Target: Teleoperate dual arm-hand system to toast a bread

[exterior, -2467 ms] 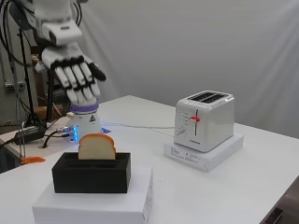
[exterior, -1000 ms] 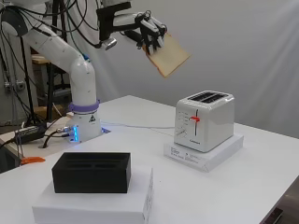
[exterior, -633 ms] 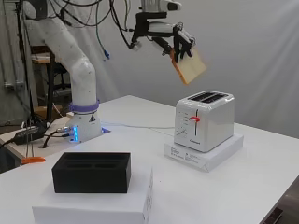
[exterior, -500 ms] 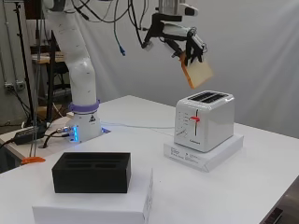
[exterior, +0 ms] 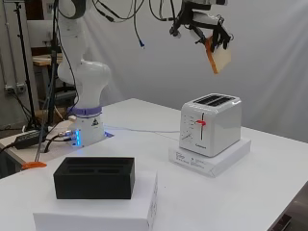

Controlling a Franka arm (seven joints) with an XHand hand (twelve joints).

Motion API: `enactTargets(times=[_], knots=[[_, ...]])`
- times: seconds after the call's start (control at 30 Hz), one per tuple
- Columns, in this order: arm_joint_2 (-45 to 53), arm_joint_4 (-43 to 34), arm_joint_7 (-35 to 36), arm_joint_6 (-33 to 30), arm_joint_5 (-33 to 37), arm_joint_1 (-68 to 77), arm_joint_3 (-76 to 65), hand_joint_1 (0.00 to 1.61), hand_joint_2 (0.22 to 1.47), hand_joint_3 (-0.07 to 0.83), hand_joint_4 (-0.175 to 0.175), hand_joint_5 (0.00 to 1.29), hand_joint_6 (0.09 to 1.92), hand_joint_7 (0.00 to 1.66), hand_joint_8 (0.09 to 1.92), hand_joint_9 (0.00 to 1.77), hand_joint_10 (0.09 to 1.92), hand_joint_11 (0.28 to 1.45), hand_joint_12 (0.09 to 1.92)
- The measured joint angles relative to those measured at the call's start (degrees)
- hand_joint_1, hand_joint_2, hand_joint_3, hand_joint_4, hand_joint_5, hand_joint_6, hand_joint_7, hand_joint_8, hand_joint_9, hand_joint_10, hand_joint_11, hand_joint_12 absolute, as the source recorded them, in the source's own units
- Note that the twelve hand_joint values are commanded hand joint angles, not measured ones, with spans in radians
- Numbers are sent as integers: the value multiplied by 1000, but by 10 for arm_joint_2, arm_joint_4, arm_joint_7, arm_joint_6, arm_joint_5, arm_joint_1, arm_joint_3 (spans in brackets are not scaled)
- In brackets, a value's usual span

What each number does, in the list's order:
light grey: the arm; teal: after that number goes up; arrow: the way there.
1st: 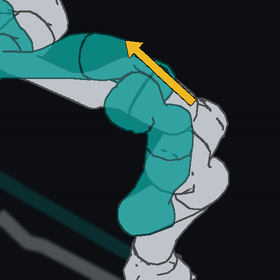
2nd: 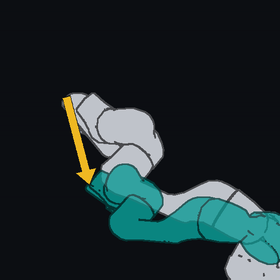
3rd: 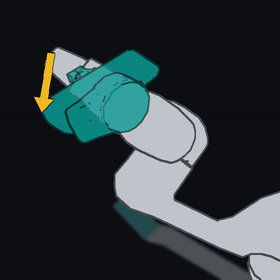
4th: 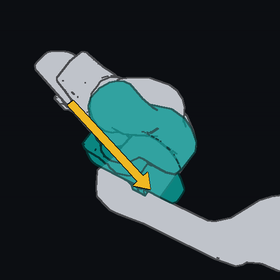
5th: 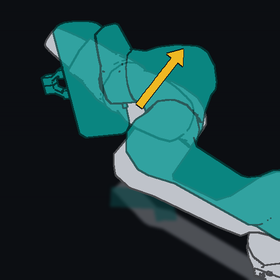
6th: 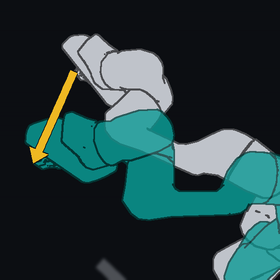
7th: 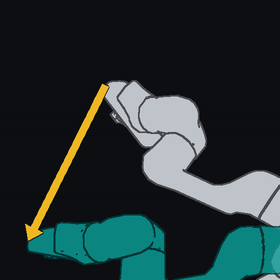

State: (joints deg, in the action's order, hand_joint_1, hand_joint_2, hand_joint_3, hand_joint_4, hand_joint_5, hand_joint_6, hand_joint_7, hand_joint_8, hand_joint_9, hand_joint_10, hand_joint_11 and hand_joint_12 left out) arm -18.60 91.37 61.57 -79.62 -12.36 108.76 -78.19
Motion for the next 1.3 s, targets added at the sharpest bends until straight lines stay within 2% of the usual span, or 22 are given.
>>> enactTargets(times=[0.13, 0.23, 0.3, 0.47, 0.7, 0.93, 1.07, 1.1, 1.13, 1.17, 1.2, 1.23, 1.3], knots=[[-38, -15, -21, 14, -17, 185, -75, 1234, 1169, -1, -175, 733, 1163, 1041, 1074, 1480, 87, 636, 856], [-58, -29, -32, 25, -28, 235, -126, 1237, 1163, 0, -175, 745, 1155, 1051, 1056, 1469, 87, 622, 914], [-66, -36, -39, 31, -33, 238, -156, 1237, 1161, 0, -175, 748, 1158, 1054, 1045, 1459, 94, 618, 906], [-74, -39, -44, 35, -41, 215, -213, 1237, 1161, 0, -175, 742, 1185, 1062, 1015, 1409, 166, 651, 689], [-84, -26, -48, 33, -40, 196, -198, 1223, 1165, 0, -139, 730, 1255, 1059, 970, 1330, 198, 721, 354], [-105, 4, -56, 15, -65, 199, -205, 1241, 1132, -1, -152, 787, 1182, 1142, 824, 1370, 157, 756, 274], [-110, 50, -65, -1, -76, 150, -154, 1241, 1146, 1, -174, 757, 1176, 1105, 925, 1393, 138, 771, 271], [-111, 55, -66, -3, -77, 146, -150, 930, 1155, 1, -102, 693, 858, 1043, 707, 1321, 103, 741, 222], [-112, 60, -67, -4, -78, 143, -149, 593, 1041, -16, -67, 483, 506, 836, 427, 1075, 87, 647, 140], [-113, 64, -68, -3, -78, 141, -152, 363, 919, -22, -59, 275, 267, 514, 228, 727, 87, 543, 87], [-116, 65, -69, 1, -79, 143, -158, 213, 865, -11, -64, 142, 132, 277, 114, 464, 87, 473, 87], [-122, 62, -72, 10, -79, 149, -166, 112, 850, 1, -69, 70, 87, 141, 87, 314, 87, 432, 87], [-130, 44, -83, 25, -73, 175, -180, 26, 856, 15, -77, 15, 87, 51, 87, 219, 87, 405, 87]])
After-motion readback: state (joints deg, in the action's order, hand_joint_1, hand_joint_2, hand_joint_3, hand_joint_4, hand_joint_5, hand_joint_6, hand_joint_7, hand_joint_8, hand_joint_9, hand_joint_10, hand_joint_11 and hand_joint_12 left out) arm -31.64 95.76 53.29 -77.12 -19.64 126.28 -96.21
